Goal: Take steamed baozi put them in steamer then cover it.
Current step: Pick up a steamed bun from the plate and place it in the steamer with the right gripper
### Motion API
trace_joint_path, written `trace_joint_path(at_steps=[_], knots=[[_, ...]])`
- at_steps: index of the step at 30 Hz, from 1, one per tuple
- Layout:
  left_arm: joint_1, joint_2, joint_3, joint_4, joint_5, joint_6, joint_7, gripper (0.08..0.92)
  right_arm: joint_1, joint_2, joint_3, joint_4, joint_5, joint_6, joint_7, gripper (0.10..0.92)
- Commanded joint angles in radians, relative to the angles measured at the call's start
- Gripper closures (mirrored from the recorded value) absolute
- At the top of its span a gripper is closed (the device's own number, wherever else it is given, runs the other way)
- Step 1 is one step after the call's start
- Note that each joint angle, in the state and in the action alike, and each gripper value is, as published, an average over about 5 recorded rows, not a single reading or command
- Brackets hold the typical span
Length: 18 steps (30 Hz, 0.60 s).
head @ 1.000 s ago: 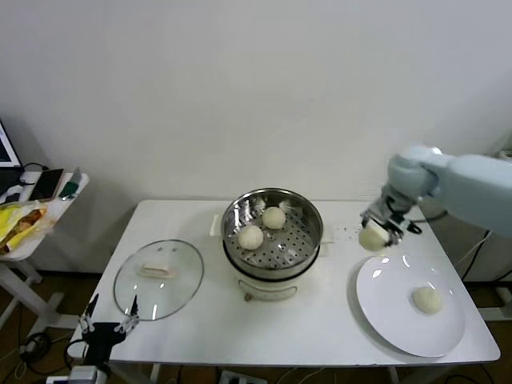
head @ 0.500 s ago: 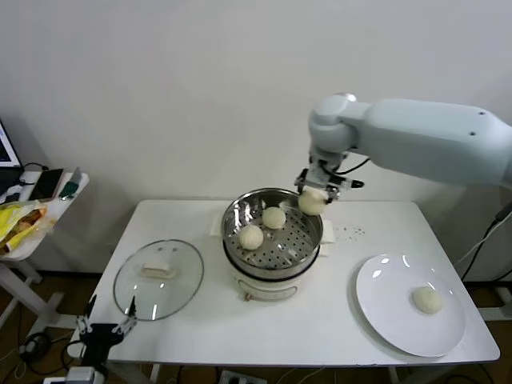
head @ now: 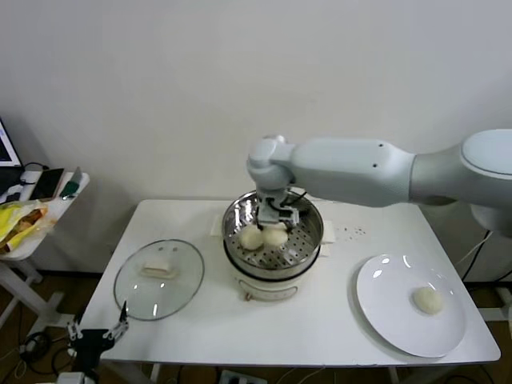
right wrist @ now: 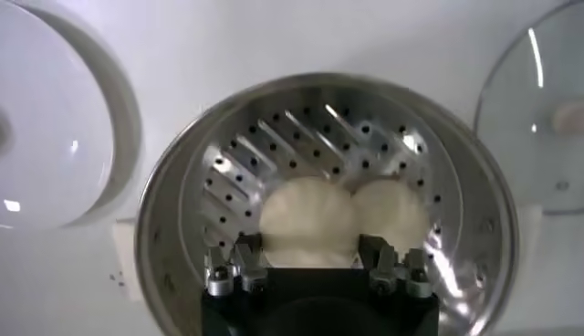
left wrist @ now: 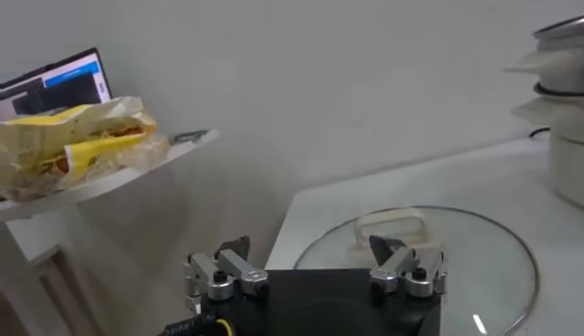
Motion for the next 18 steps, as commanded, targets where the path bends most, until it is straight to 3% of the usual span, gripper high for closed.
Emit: trace_joint_path(at_steps=[1, 9, 18], knots=[[0.003, 0.004, -0.006, 0.012, -0.014, -0.004, -0.003, 0.177, -0.049, 0.028, -0.029, 0.038, -0.015, 0.009, 0.0, 0.338], [0.001, 0.0, -0.007, 0.005, -0.013, -0.004, -0.003, 0.177, -0.058, 0.015, -0.033, 0.053, -0.016, -0.006, 0.015, 0.335], [-0.009, -0.013, 0.0, 0.007, -0.023, -0.01, 0.0, 0.177, -0.016, -0.021, -0.006, 0.054, -0.049, -0.004, 0.029, 0.206]])
